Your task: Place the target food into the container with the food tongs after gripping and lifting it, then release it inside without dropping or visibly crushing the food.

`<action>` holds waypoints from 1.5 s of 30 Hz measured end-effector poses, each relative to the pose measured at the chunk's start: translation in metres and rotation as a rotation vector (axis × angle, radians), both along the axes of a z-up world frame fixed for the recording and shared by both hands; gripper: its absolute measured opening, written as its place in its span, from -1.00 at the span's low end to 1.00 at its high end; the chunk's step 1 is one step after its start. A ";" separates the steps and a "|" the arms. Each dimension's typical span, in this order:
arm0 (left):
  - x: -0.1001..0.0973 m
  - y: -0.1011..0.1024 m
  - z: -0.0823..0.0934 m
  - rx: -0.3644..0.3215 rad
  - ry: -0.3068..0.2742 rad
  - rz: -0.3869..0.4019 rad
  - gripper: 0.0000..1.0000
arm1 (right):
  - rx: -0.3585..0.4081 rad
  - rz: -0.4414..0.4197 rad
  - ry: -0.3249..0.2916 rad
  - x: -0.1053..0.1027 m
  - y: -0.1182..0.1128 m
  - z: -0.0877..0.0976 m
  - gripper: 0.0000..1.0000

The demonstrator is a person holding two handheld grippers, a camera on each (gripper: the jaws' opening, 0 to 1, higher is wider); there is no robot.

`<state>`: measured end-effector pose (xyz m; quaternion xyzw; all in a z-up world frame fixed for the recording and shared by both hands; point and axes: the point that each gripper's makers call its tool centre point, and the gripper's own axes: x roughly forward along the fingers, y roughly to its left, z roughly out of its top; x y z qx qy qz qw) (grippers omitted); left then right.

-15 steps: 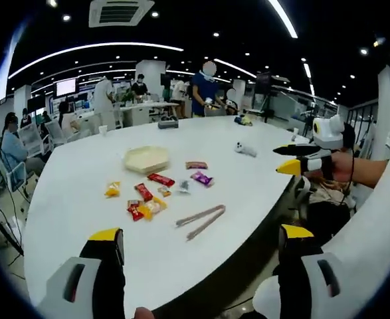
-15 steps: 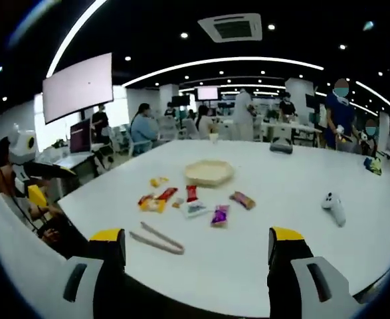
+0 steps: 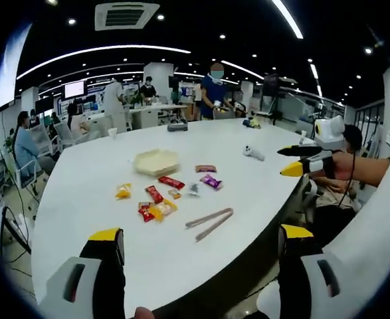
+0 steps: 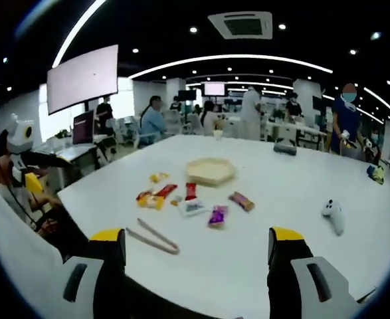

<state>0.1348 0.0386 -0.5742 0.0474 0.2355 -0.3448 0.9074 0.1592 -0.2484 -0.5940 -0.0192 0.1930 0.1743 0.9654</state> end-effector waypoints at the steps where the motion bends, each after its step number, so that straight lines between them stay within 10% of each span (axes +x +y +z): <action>1: 0.001 0.001 0.001 -0.009 -0.004 0.006 0.94 | 0.010 -0.004 -0.004 0.000 -0.001 0.002 0.78; 21: 0.036 0.028 -0.022 0.004 0.038 0.033 0.99 | -0.046 0.033 0.020 0.021 0.029 0.006 0.79; 45: 0.115 0.042 -0.040 -0.070 0.072 -0.134 0.99 | -0.128 -0.114 0.076 0.057 0.058 0.012 0.80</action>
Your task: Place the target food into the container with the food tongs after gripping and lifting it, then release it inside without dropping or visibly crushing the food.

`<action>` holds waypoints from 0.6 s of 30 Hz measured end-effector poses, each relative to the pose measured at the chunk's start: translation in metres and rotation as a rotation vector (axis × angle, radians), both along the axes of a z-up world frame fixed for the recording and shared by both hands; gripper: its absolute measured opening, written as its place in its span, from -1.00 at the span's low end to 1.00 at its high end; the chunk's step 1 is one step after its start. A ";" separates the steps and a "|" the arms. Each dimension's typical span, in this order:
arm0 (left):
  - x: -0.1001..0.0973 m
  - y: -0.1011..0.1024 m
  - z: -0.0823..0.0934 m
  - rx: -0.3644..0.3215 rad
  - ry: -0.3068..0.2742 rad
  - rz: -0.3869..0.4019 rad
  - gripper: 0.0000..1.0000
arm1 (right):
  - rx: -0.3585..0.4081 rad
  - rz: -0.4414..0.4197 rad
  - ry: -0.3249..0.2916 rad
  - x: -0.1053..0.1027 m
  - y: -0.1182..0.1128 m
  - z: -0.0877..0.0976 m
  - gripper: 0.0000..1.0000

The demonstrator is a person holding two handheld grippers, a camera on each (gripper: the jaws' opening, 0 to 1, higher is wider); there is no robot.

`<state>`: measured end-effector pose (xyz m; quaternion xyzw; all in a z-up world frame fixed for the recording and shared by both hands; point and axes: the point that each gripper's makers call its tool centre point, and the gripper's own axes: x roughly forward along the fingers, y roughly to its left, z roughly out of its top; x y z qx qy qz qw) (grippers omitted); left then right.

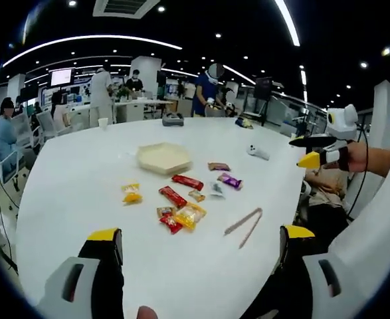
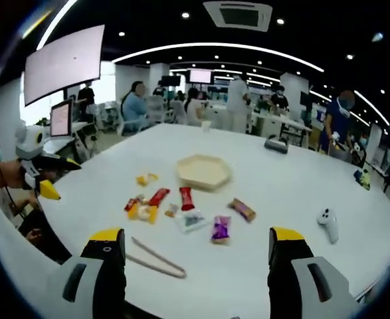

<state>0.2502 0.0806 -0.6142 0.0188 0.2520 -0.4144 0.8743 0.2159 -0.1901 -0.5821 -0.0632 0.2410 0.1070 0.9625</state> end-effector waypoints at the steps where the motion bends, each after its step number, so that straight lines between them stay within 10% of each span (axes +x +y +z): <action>1: 0.001 0.000 0.000 0.001 0.002 -0.002 0.99 | 0.003 0.001 0.000 0.001 0.000 -0.001 0.80; 18: 0.003 -0.005 0.024 0.021 -0.051 0.113 0.99 | 0.011 0.115 -0.024 0.029 -0.011 0.004 0.80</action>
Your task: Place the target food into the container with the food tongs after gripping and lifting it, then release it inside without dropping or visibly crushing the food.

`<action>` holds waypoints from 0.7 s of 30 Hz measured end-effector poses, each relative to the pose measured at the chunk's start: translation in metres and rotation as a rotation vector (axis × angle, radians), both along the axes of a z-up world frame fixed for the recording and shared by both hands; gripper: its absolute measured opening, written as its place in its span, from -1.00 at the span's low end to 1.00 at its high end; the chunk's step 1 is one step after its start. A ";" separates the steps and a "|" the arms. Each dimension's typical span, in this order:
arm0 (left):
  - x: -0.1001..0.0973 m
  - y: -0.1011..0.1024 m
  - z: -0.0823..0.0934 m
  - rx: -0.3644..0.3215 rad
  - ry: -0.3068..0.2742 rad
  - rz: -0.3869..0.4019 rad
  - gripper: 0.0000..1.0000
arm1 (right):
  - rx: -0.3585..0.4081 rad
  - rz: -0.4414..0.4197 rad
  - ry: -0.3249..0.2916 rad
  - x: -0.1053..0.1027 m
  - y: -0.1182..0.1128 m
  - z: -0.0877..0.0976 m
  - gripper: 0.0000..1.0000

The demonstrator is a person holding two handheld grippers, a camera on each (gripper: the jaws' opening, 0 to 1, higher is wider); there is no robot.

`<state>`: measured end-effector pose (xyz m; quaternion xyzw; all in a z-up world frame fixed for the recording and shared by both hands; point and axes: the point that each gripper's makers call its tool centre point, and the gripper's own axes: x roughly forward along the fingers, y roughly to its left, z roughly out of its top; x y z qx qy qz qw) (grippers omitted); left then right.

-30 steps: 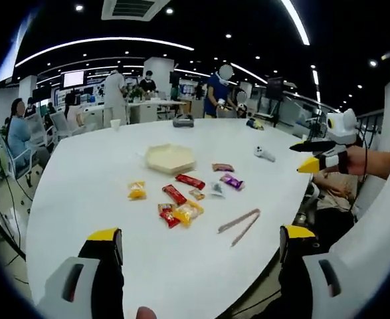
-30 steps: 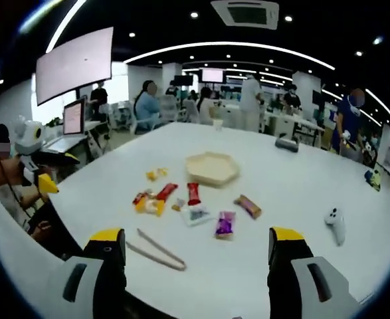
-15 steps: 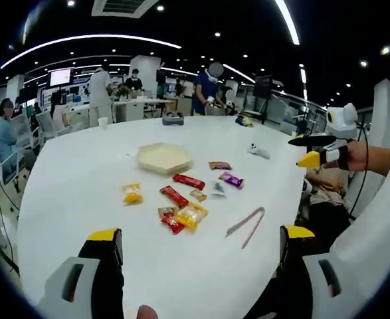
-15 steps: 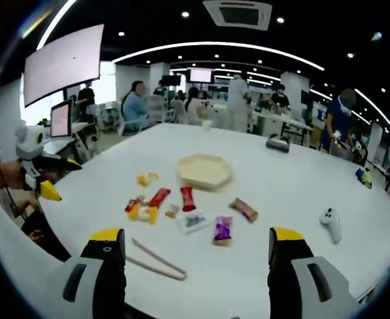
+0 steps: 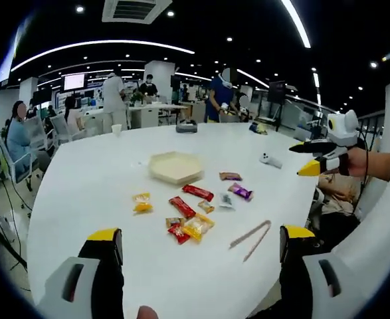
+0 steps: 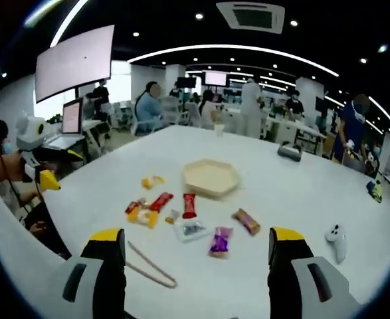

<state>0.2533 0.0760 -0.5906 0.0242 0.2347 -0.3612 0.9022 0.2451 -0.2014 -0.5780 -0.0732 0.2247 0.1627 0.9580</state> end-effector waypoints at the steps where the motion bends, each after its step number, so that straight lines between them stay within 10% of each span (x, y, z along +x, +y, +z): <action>1: 0.000 0.002 -0.001 0.006 -0.009 0.002 0.99 | 0.009 -0.006 -0.005 0.003 -0.001 -0.001 0.80; 4: 0.002 0.022 -0.020 0.086 0.034 0.041 0.99 | 0.029 -0.008 -0.001 0.004 0.002 -0.004 0.81; 21: 0.010 0.051 -0.018 0.073 -0.028 -0.051 0.99 | 0.002 -0.093 -0.006 -0.008 0.031 -0.018 0.80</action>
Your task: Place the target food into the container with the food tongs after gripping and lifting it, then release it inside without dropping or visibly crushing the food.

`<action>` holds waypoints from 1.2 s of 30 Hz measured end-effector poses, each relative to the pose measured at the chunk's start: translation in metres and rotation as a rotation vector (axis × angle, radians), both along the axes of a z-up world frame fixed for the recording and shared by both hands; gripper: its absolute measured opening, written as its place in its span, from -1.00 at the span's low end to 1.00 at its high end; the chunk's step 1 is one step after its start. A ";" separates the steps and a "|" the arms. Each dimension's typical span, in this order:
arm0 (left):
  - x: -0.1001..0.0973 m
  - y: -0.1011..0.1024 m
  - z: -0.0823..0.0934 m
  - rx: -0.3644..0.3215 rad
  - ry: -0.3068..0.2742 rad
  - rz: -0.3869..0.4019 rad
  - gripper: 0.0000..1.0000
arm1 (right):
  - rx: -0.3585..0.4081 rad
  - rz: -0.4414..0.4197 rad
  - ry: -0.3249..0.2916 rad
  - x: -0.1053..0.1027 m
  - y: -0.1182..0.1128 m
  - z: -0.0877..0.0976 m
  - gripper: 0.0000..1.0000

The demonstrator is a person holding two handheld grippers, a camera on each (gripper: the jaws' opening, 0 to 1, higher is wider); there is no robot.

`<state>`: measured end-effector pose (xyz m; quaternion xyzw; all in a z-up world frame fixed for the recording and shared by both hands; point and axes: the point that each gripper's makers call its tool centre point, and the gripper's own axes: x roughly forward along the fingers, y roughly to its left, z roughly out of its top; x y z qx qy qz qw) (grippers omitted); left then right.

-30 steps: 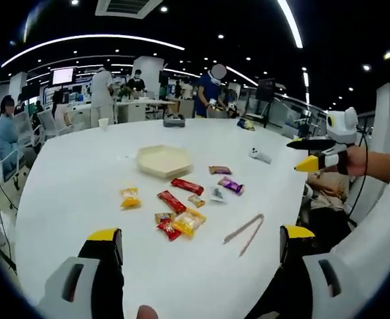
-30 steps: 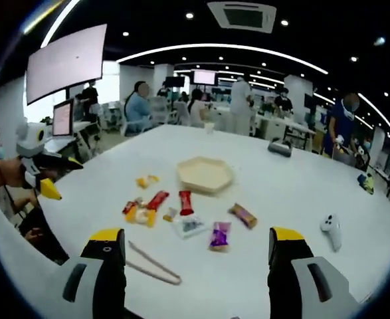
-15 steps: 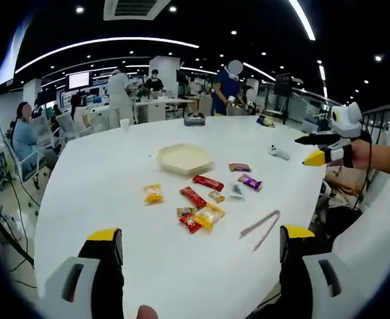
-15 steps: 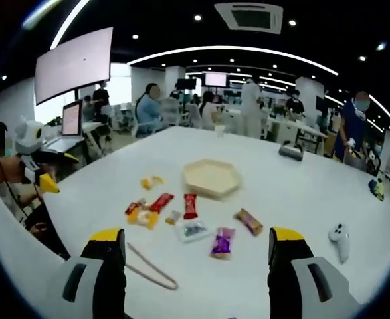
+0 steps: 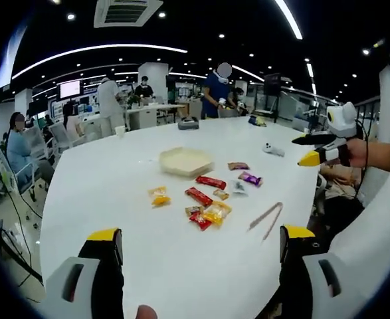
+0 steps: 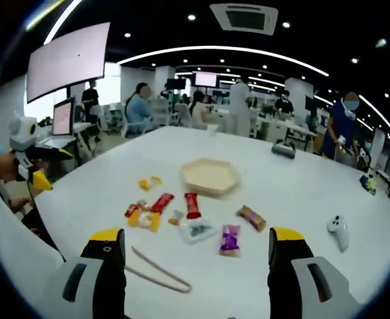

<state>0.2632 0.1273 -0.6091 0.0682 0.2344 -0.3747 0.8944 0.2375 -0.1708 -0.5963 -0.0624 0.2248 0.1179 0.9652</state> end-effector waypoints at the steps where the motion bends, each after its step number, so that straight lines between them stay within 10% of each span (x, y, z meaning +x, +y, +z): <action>1: 0.000 0.003 -0.002 0.020 0.000 -0.002 0.99 | 0.011 -0.011 0.009 -0.001 0.000 -0.002 0.80; 36: 0.008 0.006 -0.001 0.020 -0.013 0.033 0.99 | 0.016 0.005 0.065 0.044 -0.010 -0.031 0.80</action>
